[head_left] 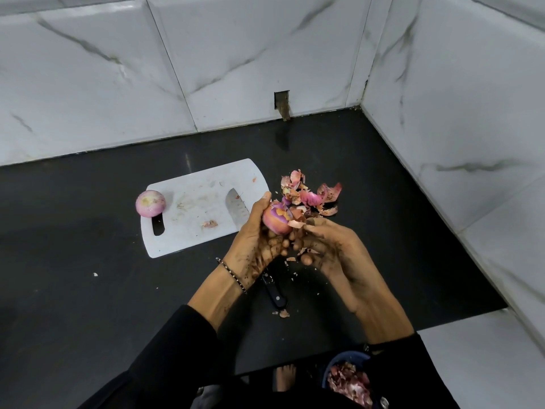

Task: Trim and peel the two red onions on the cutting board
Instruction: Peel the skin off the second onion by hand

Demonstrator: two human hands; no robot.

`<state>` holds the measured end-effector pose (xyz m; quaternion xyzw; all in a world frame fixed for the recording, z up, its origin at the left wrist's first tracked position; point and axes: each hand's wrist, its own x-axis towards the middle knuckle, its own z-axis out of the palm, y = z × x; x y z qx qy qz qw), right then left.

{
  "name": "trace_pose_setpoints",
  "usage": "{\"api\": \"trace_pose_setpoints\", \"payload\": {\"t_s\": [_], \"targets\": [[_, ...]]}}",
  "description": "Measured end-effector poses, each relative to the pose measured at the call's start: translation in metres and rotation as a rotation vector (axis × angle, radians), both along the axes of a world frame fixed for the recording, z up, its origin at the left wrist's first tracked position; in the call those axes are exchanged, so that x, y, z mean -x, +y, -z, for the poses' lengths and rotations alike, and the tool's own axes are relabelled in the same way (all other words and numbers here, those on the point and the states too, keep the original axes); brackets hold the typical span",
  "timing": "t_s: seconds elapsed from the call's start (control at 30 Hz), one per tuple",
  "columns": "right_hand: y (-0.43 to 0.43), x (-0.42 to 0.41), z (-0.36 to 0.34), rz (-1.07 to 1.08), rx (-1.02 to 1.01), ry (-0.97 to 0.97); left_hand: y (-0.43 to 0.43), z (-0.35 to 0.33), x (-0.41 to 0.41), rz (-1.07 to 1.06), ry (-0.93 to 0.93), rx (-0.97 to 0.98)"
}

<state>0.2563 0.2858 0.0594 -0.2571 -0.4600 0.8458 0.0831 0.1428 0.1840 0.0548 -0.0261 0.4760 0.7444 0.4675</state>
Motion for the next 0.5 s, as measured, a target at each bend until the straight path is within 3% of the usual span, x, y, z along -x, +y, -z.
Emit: {"api": "trace_pose_setpoints", "payload": {"t_s": [0.2, 0.37, 0.5], "targets": [[0.0023, -0.0048, -0.0020, 0.220, 0.043, 0.026, -0.0009, -0.0087, -0.0048, 0.025, 0.033, 0.060], [0.0075, -0.0057, 0.0042, 0.232, -0.143, -0.072, -0.0010, -0.0091, -0.0045, 0.018, 0.061, 0.066], [-0.0019, -0.0039, 0.0079, 0.137, -0.326, -0.090, 0.0004, -0.0029, -0.0033, 0.006, 0.214, 0.110]]}}
